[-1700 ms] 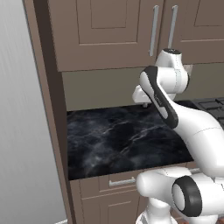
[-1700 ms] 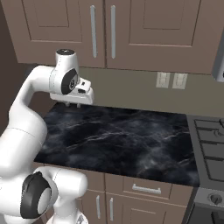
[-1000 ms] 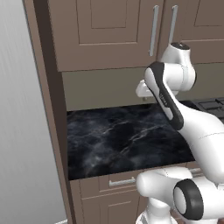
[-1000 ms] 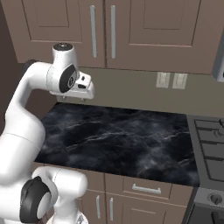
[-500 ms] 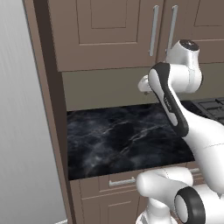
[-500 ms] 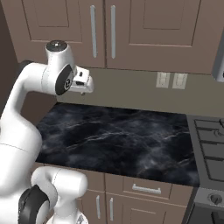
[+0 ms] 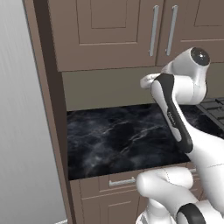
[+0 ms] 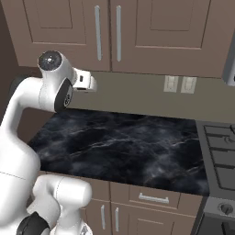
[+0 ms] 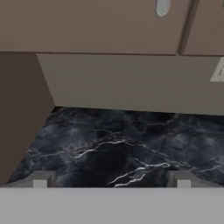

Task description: Open the cabinet directly in front. Then move the beer and the mug to the dining counter with the candle on it.

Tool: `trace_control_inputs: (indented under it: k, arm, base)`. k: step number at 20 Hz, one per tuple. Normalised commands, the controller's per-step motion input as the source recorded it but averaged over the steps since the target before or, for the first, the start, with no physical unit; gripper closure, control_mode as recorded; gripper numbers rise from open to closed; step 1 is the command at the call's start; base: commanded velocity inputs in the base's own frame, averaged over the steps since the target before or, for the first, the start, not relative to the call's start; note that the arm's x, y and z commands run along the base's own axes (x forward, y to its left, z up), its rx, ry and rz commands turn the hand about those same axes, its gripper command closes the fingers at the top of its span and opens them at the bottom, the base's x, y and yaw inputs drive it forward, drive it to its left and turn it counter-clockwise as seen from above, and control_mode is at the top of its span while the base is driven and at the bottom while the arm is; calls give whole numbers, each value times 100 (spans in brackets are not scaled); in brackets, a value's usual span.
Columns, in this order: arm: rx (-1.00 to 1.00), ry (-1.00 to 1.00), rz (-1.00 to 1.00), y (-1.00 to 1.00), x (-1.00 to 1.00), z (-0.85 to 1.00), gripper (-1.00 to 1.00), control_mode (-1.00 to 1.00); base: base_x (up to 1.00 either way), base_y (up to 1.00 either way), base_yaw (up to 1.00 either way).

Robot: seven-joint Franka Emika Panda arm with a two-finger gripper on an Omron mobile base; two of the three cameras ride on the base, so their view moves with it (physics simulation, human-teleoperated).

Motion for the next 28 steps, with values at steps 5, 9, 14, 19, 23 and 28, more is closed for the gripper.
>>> trace_control_inputs:
  k: [5,9,14,19,23,28]
  arm:
    - [0,-35,0,0,-3,14,-100,-100]
    - [0,-31,0,0,-6,24,-100,-100]
    - [0,-28,0,0,-13,32,-100,-100]
    - [0,-26,0,0,-19,40,-100,-100]
    - [0,-25,0,-4,-17,41,-100,-100]
    - [0,-18,0,-6,-7,38,-100,-100]
  base:
    - [0,0,0]
    - [0,0,0]
    - [0,0,0]
    - [0,0,0]
    - [0,0,0]
    - [0,0,0]
